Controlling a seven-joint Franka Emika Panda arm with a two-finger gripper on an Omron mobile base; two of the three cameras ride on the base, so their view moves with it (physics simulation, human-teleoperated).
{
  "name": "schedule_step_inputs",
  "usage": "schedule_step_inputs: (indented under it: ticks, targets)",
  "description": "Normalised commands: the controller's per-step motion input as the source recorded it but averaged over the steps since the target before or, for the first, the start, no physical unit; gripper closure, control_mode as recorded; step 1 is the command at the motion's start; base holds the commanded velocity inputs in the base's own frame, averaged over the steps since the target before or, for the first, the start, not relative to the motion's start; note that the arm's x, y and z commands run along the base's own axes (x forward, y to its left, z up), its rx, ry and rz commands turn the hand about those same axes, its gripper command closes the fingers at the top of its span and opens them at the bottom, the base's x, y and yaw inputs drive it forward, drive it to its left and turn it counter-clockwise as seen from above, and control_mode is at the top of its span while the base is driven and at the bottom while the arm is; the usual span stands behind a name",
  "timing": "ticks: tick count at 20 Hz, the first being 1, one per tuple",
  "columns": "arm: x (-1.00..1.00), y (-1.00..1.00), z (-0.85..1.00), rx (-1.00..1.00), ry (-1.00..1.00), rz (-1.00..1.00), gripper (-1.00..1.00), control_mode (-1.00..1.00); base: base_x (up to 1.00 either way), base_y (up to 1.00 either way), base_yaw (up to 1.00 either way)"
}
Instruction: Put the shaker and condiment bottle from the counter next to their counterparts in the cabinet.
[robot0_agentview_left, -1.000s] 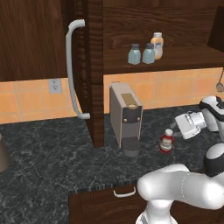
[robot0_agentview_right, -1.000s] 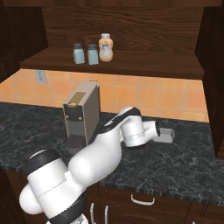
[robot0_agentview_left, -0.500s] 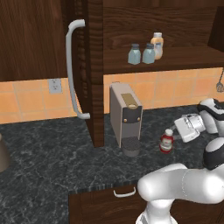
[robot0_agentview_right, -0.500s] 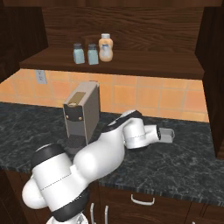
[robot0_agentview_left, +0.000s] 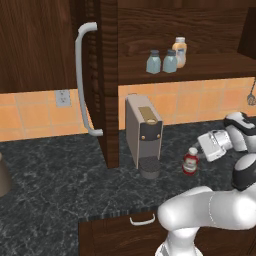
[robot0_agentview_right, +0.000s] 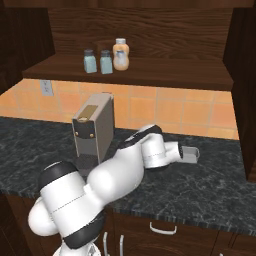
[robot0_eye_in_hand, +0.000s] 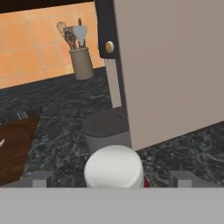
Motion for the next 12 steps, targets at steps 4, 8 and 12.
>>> schedule_step_inputs:
  ticks: [4, 8, 12]
  targets:
    - [0.18, 0.0, -0.04, 0.0, 0.0, 0.0, -1.0, -1.0, 0.0, 0.0, 0.0]
    - [0.01, 0.0, -0.18, 0.0, 0.0, 0.0, -1.0, -1.0, 0.0, 0.0, 0.0]
    - [0.0, 0.03, -0.29, 0.0, 0.0, 0.0, -1.0, -1.0, 0.0, 0.0, 0.0]
